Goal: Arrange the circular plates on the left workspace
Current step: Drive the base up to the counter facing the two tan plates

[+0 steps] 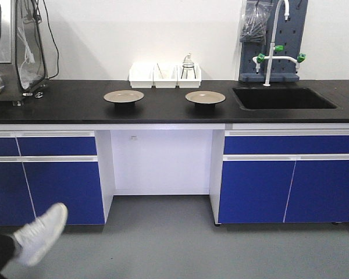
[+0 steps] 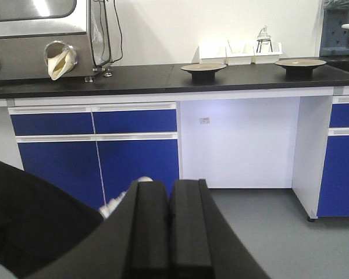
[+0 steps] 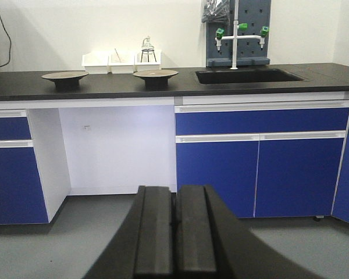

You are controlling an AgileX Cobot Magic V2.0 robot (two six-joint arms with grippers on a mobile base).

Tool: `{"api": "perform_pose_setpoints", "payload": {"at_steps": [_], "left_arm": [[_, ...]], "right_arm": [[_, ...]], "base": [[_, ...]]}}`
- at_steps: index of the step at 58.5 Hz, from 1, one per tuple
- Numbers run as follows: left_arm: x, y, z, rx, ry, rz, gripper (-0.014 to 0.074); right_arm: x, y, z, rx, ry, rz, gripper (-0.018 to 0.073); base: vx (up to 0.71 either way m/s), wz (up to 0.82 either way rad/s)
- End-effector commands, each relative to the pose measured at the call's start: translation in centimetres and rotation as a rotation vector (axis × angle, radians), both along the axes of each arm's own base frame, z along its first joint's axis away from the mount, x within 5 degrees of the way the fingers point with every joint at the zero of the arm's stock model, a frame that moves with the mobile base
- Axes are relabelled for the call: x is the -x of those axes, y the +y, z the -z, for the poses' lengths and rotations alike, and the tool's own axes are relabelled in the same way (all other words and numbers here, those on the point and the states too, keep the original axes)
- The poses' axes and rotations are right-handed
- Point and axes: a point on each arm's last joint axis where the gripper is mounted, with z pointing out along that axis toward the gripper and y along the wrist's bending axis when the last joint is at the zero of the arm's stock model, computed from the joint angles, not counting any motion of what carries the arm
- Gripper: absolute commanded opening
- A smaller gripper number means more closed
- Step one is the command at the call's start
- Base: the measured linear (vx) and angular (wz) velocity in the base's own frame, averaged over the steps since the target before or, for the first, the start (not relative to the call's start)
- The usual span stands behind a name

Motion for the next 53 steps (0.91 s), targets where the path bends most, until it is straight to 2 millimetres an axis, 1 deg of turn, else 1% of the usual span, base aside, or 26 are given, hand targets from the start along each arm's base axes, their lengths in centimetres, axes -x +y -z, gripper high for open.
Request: {"api": "perform_pose_setpoints", "payload": {"at_steps": [1,53], "left_arm": [[0.09,0.02,-0.43,0.002,-0.084,-0.001,0.0003],[0.09,0.02,-0.43,0.002,-0.084,-0.001,0.0003]], "right_arm": [[0.11,-0.03,-0.64,0.0,-0.092,0.005,0.0],[0.11,-0.03,-0.64,0.0,-0.092,0.005,0.0]], "base": [[0.0,0.0],[0.01,0.01]]}}
